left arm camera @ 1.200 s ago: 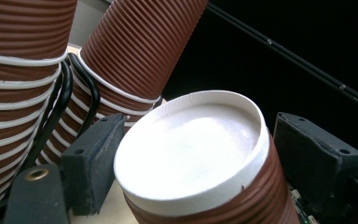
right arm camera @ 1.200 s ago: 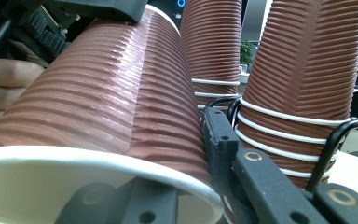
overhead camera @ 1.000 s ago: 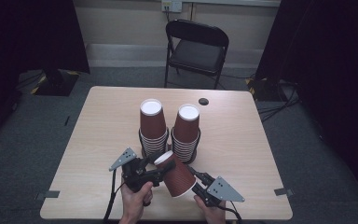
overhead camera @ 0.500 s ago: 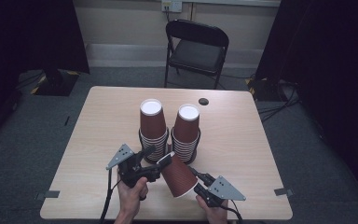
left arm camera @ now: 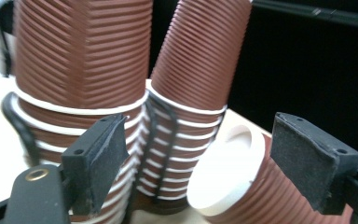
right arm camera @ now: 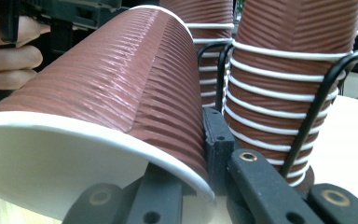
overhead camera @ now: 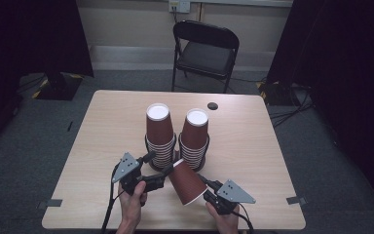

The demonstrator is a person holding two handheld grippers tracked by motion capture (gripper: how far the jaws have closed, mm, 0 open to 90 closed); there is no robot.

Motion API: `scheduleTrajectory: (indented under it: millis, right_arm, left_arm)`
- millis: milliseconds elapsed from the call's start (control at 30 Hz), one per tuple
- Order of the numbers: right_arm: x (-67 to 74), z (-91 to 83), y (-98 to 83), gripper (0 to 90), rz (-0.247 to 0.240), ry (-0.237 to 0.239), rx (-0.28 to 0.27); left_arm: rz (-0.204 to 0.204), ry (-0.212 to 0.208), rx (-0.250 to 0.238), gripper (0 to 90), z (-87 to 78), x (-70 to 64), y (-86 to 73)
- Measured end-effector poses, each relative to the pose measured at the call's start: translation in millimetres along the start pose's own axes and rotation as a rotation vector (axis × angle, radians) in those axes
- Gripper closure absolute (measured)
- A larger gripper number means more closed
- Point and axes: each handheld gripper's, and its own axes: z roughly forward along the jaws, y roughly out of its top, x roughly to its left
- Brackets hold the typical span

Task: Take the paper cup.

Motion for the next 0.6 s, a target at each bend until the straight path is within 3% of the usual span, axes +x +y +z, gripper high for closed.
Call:
scheduleTrajectory:
  millis: [100,233,300,333,433,600]
  right_arm:
    - [-1.7,-0.2,-0.1,85.3,0.005,-0.001,0.016]
    - [-3.2,-1.6,0.4,85.3,0.005,-0.009,0.024]
    - [-4.2,-2.0,0.4,85.3,0.002,-0.001,0.039]
    - [-4.1,-2.2,0.4,85.3,-0.005,0.0,0.047]
    - [-4.5,-2.7,-0.3,85.4,-0.012,-0.001,0.073]
    - [-8.3,-3.5,-0.3,85.3,-0.006,-0.002,0.11]
  left_arm:
    - [0.051,0.02,0.011,19.1,-2.1,1.2,-1.9]
    - [0.097,0.01,0.05,20.8,-2.4,3.1,-4.8]
    - [0.099,0.013,0.055,21.6,-2.7,2.7,-5.7]
    - [0.129,0.035,0.063,21.6,-4.3,1.2,-6.6]
    - [0.17,0.037,0.073,21.7,-6.6,-0.9,-7.2]
    - [0.183,0.028,0.073,20.5,-11.5,-0.2,-8.7]
